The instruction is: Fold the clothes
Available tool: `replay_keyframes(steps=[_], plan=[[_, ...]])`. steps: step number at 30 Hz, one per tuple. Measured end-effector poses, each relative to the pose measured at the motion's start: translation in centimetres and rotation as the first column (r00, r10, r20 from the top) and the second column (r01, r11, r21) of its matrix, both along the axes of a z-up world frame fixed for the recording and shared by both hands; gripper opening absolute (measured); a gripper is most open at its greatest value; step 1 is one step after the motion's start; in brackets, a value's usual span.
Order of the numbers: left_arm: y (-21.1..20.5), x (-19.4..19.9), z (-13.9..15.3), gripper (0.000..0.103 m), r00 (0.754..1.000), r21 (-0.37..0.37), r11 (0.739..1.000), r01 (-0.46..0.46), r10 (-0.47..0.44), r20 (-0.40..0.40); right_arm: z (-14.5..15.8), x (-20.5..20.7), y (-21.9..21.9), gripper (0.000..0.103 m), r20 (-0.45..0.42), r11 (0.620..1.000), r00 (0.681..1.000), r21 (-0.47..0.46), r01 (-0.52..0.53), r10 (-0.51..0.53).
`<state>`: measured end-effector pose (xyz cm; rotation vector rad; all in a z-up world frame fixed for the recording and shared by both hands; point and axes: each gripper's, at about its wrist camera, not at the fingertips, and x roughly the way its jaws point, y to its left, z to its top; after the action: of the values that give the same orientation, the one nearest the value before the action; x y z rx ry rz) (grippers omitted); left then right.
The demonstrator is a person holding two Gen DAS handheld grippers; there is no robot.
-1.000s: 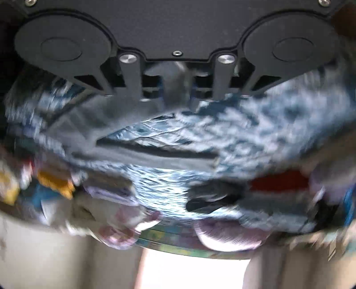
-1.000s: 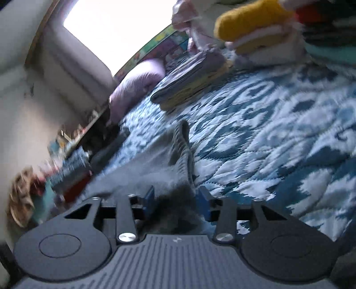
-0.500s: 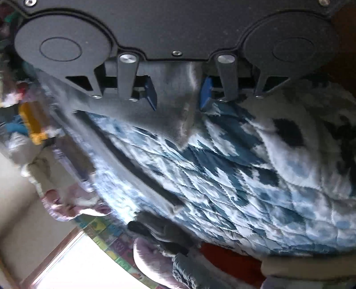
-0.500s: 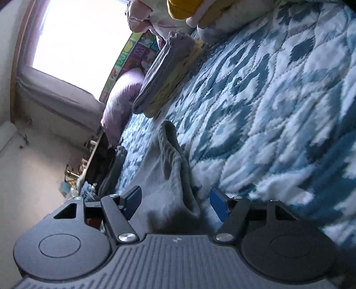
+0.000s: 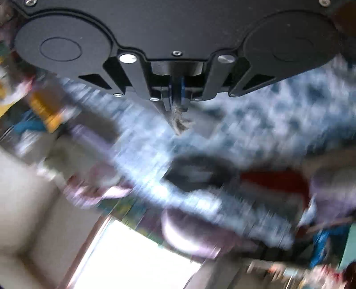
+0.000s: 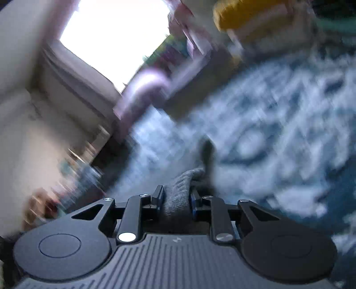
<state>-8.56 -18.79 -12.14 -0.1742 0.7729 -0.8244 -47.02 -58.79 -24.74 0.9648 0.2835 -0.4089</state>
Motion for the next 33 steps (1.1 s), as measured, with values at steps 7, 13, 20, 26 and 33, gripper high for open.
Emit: replay_keyframes(steps=[7,13,20,26,33], plan=[[1.2,1.1,-7.9,0.006,0.989,0.092,0.995,-0.028,0.041,-0.144,-1.0,0.1,-0.4,0.027,-0.083,0.999,0.996,0.033,-0.019,0.022],[1.7,0.3,-7.6,0.007,0.992,0.034,0.998,-0.049,0.053,-0.113,-0.3,0.7,0.6,0.022,-0.109,0.998,0.993,-0.050,-0.040,0.034],[1.3,-0.1,-6.9,0.032,0.993,0.191,0.975,-0.116,0.117,0.007,0.2,-0.3,0.7,0.036,-0.123,0.999,0.992,-0.042,-0.016,0.011],[-4.3,-4.7,-3.4,0.032,0.974,0.273,0.957,0.096,-0.147,0.170,0.4,0.2,0.2,0.053,-0.094,0.996,0.995,-0.083,0.012,-0.019],[-14.1,-12.2,-3.9,0.032,0.842,0.366,0.836,0.409,-0.500,0.201,0.3,1.8,-0.7,0.053,-0.094,0.997,0.995,-0.074,0.013,-0.020]])
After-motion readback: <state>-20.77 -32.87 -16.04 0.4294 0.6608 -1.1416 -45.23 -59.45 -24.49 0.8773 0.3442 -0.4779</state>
